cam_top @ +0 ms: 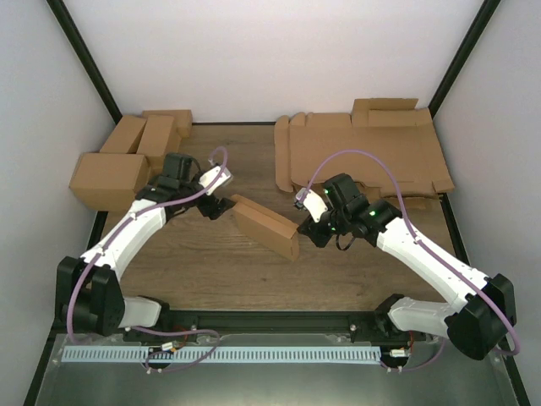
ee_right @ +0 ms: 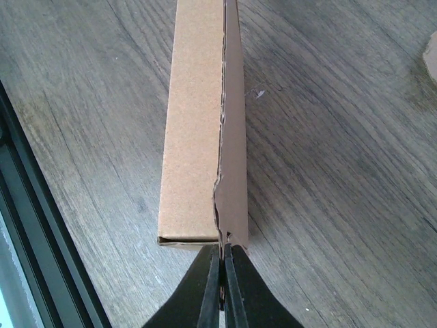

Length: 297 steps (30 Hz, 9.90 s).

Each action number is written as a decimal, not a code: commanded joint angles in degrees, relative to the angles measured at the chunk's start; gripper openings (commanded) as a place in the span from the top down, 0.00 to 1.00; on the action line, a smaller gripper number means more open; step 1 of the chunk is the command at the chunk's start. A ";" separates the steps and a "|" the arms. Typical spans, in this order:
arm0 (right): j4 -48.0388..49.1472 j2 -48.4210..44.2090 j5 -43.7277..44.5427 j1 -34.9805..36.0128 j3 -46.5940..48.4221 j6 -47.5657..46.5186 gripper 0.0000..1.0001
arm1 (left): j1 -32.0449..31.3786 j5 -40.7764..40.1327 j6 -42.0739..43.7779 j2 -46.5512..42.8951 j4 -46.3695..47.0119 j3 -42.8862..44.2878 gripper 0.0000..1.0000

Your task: Fold the paper box

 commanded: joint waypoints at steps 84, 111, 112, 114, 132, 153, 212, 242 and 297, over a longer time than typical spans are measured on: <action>5.04 1.80 6.44 0.45 0.64 35.45 0.99 | -20.66 -23.50 -45.46 -6.41 9.76 -5.72 0.96; 7.66 1.97 24.12 4.54 -2.69 53.12 0.98 | -26.42 -33.06 -54.22 -13.86 19.07 -18.96 0.96; 7.56 2.05 25.31 5.22 -2.80 53.38 0.98 | -26.69 -33.41 -54.38 -13.92 19.21 -19.09 0.96; 7.07 2.36 27.65 6.66 -3.19 53.98 0.97 | -27.27 -34.33 -54.66 -13.95 19.43 -19.29 0.96; 4.30 -0.52 36.55 8.06 -2.00 49.37 0.76 | -29.48 -38.67 -52.12 -14.22 17.51 -18.87 0.96; 3.40 2.73 33.56 7.57 -0.20 45.37 0.99 | -30.04 -38.94 -51.00 -12.86 16.30 -17.24 0.96; 25.50 -7.59 32.32 8.03 -26.63 39.08 0.99 | -35.35 -45.01 -65.99 -23.08 15.57 -22.22 0.40; 24.18 -5.65 32.00 8.03 -24.63 38.29 0.99 | -16.19 -13.92 -99.95 -17.60 20.45 -19.87 0.59; 20.32 -7.30 31.96 8.01 -21.16 38.16 0.83 | -15.41 -17.25 -85.98 -11.37 8.80 -20.70 0.89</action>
